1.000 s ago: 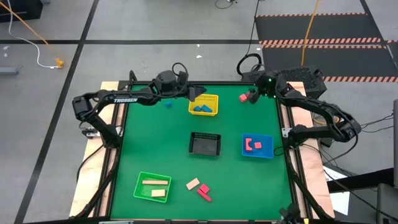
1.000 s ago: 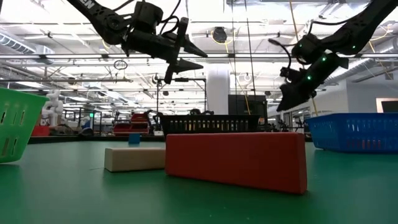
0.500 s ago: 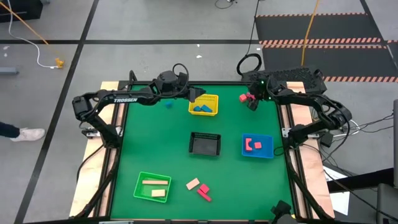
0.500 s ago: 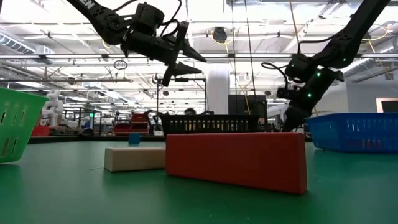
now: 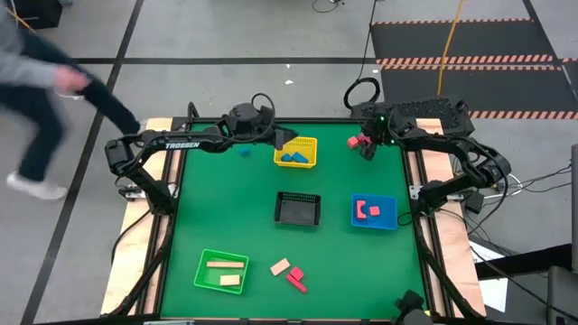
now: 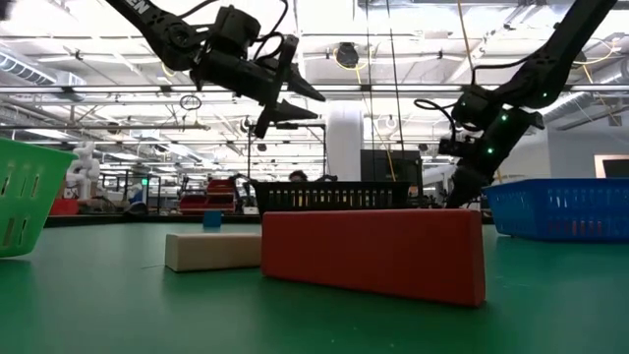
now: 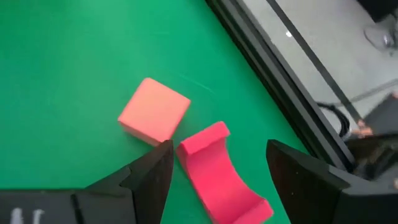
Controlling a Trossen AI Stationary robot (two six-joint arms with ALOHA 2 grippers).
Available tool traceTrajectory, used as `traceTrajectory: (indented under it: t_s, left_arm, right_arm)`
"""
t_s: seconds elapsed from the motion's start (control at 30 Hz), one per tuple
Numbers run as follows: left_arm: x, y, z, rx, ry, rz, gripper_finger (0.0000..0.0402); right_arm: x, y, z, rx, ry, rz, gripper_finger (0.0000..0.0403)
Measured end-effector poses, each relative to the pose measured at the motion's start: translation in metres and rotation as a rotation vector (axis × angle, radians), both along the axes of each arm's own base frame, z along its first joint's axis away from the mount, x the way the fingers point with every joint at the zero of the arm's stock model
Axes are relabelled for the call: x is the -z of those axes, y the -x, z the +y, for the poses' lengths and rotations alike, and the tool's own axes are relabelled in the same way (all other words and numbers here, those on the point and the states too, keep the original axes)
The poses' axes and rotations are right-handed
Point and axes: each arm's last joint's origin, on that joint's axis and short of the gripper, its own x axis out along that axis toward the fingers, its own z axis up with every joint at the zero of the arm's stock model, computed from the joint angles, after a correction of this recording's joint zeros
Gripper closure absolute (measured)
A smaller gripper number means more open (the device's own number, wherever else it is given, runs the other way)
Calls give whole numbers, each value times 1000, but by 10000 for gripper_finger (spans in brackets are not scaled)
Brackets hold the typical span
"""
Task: Sort & place blocks by color
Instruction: Put the top right red block into the black bin
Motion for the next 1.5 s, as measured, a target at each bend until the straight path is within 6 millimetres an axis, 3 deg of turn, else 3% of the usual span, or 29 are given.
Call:
traceTrajectory:
  t_s: [0.23, 0.37, 0.43, 0.57, 0.77, 1.07, 1.3, 1.5]
  left_arm:
    - [7, 2, -1, 2, 29, 64, 236]
    - [10, 3, -1, 2, 41, 93, 236]
    - [10, 4, 0, 0, 43, 97, 236]
    - [10, 5, 3, -9, 45, 96, 236]
    - [10, 11, 12, 21, 53, 87, 236]
    - [9, 18, 23, 59, 64, 72, 236]
    - [9, 20, 27, 62, 70, 68, 236]
    - [9, 20, 27, 62, 76, 67, 236]
  right_arm:
    - [-24, -10, -13, 184, -38, -111, 156]
    - [-38, -7, -19, 642, -184, -208, 156]
    - [-40, -5, -17, 781, -264, -241, 156]
    - [-42, -5, -17, 849, -295, -276, 156]
    - [-37, 0, -10, 1093, -396, -329, 156]
    - [-20, 3, 1, 1104, -406, -271, 156]
    - [-9, -3, 6, 1069, -370, -345, 157]
    - [2, 0, 11, 1102, -334, -359, 182]
